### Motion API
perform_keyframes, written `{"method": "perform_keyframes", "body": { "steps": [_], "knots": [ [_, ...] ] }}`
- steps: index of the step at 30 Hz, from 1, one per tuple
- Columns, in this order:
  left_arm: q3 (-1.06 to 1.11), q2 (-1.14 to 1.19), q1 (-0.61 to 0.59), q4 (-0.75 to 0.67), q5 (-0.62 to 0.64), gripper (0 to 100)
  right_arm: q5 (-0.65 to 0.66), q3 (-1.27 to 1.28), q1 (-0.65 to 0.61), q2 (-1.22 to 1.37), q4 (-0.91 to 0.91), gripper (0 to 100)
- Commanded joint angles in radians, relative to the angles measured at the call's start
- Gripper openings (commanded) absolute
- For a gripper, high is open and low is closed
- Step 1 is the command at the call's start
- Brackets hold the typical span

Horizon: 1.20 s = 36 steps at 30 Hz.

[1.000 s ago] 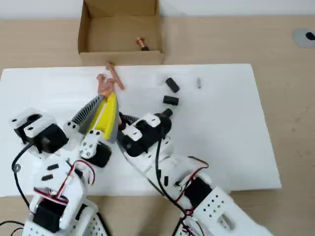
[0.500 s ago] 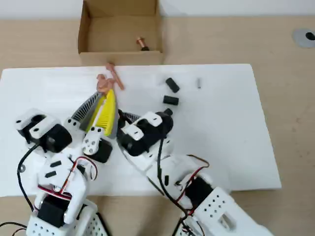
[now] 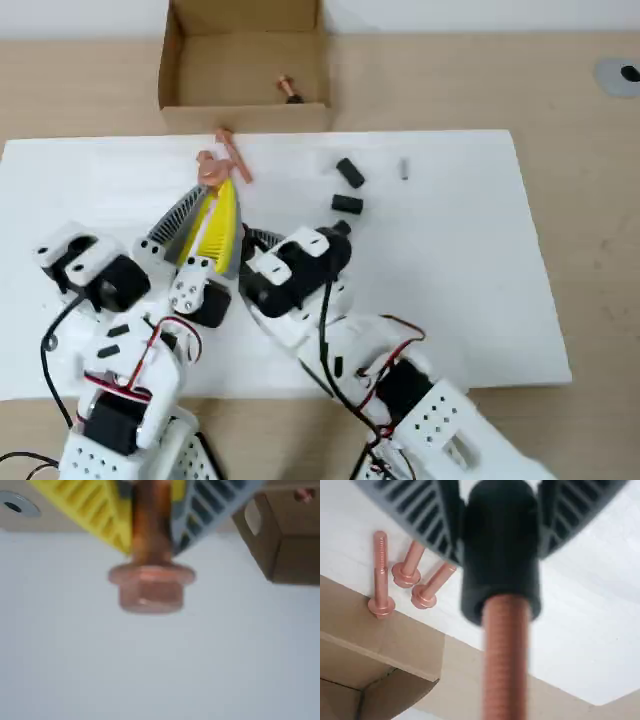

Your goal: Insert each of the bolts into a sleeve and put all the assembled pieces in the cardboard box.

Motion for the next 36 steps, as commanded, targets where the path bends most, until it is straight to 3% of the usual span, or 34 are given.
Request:
{"method": "perform_keyframes", "body": {
  "steps": [1, 11, 20, 31, 36],
  "knots": [
    [0.012, -0.005, -0.015, -0.086, -0.041, 1, 0.002, -0.071, 0.015, -0.018, -0.023, 0.9],
    [0.041, -0.005, -0.012, -0.12, -0.077, 1, 0.002, -0.071, 0.016, -0.018, -0.023, 0.9],
    [-0.038, -0.005, 0.041, 0.137, -0.075, 1, 0.0, -0.082, 0.107, -0.018, -0.028, 0.9],
    [-0.041, -0.005, 0.035, 0.133, -0.077, 1, 0.0, -0.093, 0.113, -0.018, -0.025, 0.9],
    [-0.043, -0.005, 0.035, 0.14, -0.071, 9, -0.006, -0.093, 0.113, -0.018, -0.025, 0.9]
  ]
}}
